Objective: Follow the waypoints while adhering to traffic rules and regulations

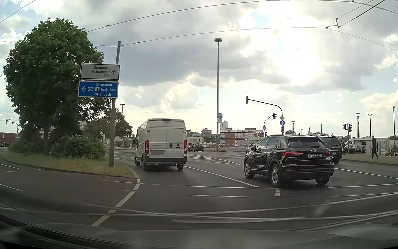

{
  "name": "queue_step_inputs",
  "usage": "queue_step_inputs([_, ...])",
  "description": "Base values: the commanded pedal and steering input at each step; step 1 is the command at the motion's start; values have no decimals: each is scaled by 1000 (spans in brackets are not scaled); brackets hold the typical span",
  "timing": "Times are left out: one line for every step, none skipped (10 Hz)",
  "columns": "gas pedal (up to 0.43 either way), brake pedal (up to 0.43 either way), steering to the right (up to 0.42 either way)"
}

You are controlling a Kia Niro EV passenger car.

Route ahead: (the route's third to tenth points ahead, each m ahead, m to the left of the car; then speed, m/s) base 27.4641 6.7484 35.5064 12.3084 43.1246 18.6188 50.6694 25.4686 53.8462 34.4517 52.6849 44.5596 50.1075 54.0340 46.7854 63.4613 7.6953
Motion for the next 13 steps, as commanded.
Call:
queue_step_inputs([0,30,-71])
queue_step_inputs([0,30,-78])
queue_step_inputs([0,30,-81])
queue_step_inputs([0,30,-83])
queue_step_inputs([0,30,-88])
queue_step_inputs([0,30,-94])
queue_step_inputs([0,30,-99])
queue_step_inputs([0,30,-106])
queue_step_inputs([0,30,-112])
queue_step_inputs([0,30,-115])
queue_step_inputs([0,30,-118])
queue_step_inputs([0,30,-124])
queue_step_inputs([0,30,-125])
